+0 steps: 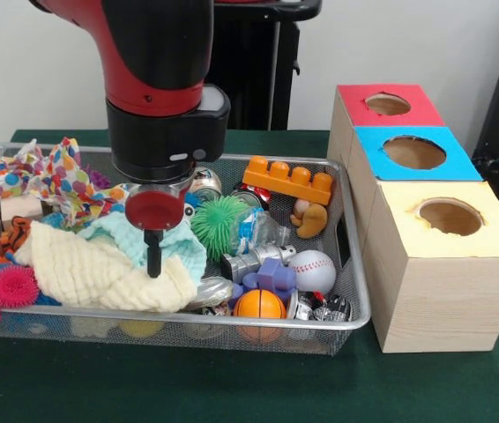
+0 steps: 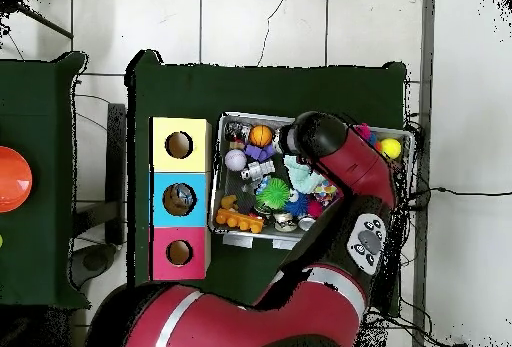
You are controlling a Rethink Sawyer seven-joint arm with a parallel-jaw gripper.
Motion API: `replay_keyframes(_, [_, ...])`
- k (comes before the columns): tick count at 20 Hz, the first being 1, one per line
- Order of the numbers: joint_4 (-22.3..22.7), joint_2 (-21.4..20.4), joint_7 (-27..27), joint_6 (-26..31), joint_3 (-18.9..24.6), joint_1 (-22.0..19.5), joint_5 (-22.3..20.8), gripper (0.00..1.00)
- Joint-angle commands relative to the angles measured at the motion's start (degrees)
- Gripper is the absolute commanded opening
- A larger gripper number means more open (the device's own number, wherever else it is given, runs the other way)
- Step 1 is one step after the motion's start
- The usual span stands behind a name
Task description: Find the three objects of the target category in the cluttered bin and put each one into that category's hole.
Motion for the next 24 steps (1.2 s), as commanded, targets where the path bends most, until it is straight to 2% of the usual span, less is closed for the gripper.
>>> replay_keyframes(1, [-0.4, -2.9, -7.2, 3.6, 6.6, -4.3, -7.3, 1.0])
replay_keyframes(10, [-0.8, -4.1, -2.5, 4.9, 8.1, -3.6, -10.5, 1.0])
replay_keyframes(15, [-1.1, -4.4, 0.4, 6.3, 8.7, -2.8, -10.6, 1.0])
replay_keyframes(24, [1.6, -6.0, 4.9, 6.5, 8.9, -0.4, -9.2, 1.0])
